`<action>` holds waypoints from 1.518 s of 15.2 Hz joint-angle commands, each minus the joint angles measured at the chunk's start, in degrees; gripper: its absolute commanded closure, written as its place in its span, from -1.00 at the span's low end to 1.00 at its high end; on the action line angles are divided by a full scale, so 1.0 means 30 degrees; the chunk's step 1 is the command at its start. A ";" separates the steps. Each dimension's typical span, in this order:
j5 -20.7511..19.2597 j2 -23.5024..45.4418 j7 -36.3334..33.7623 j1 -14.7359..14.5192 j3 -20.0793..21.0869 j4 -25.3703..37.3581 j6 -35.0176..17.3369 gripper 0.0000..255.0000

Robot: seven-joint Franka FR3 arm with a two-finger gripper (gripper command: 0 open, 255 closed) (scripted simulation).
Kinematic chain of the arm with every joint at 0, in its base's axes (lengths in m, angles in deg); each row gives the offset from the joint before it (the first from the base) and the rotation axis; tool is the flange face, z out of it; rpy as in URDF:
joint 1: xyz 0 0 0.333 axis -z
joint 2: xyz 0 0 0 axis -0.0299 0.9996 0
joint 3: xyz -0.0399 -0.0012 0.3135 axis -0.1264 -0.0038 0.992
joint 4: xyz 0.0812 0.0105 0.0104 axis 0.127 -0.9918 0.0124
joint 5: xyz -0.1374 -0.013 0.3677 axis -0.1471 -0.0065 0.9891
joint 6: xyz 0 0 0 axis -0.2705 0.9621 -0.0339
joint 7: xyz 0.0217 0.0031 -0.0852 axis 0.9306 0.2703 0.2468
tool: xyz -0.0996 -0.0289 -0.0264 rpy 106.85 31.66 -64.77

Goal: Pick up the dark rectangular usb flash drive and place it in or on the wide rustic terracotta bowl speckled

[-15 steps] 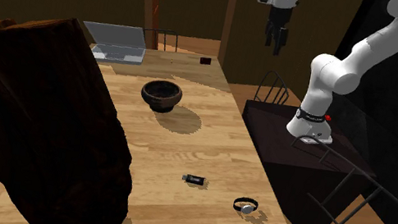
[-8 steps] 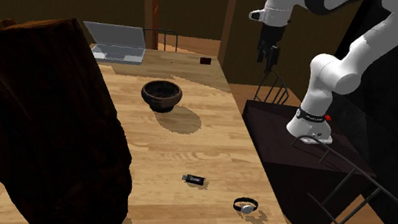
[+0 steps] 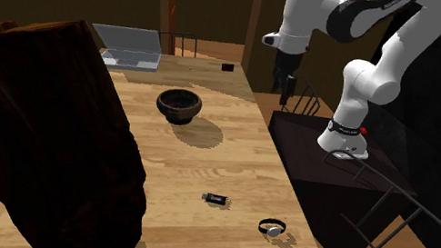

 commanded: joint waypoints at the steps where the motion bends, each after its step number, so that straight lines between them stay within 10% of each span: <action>1: 0.0046 0.1213 -0.0787 -0.0135 0.0619 0.0225 -0.1134 -1.00; 13: -0.2970 0.9705 -0.6212 -0.0958 0.3067 0.4587 -0.5476 -1.00; 23: -0.6747 1.7137 -1.0215 -0.3723 0.2414 1.1046 -0.6233 -1.00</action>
